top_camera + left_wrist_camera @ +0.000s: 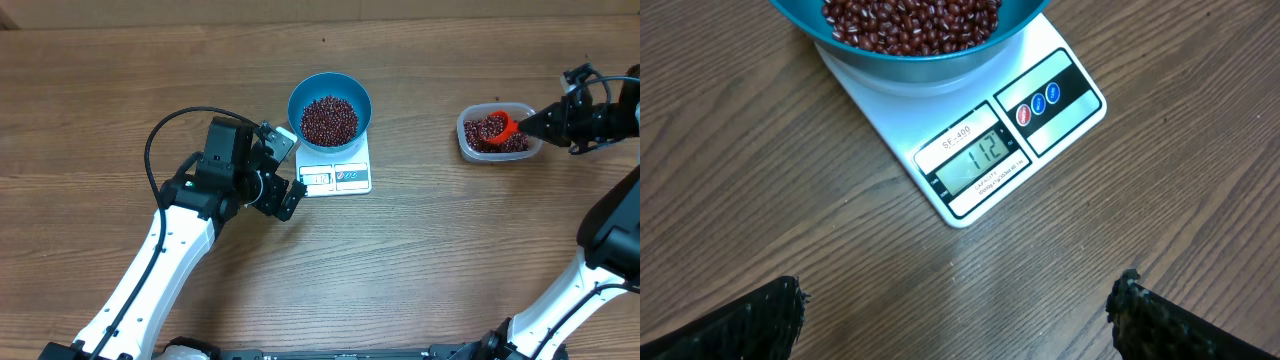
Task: Scoop item into bowl and weigh 150g on scale
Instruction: 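Dip the red scoop into the tub and scoop up beans, then lift the filled scoop and carry it toward the blue bowl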
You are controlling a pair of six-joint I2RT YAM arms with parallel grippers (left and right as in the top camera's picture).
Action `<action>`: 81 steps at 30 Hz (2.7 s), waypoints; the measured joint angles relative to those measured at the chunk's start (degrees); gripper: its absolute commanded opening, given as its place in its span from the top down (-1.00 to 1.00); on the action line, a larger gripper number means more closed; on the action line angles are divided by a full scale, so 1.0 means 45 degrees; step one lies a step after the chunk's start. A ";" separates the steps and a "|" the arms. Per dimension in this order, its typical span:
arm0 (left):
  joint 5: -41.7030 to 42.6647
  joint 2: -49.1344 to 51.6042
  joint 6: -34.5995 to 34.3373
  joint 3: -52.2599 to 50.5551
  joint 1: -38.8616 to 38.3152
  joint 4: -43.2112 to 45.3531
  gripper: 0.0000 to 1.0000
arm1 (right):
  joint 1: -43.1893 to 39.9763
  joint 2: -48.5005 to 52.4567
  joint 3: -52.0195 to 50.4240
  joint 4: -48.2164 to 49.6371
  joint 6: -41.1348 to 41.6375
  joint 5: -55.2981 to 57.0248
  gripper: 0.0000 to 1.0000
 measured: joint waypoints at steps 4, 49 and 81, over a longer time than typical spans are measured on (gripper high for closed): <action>0.0000 0.0000 0.0000 0.0000 0.0000 0.0000 -0.99 | -0.0311 0.0000 0.0000 -0.0359 -0.0355 -0.0471 0.93; 0.0000 0.0000 0.0000 0.0000 0.0000 0.0000 -0.99 | 0.1501 0.0000 0.0000 -0.1870 -0.2278 -0.4852 0.93; 0.0000 0.0000 0.0000 0.0000 0.0000 0.0000 -0.99 | 0.7388 0.0005 0.0554 0.4959 0.3672 -0.5338 0.93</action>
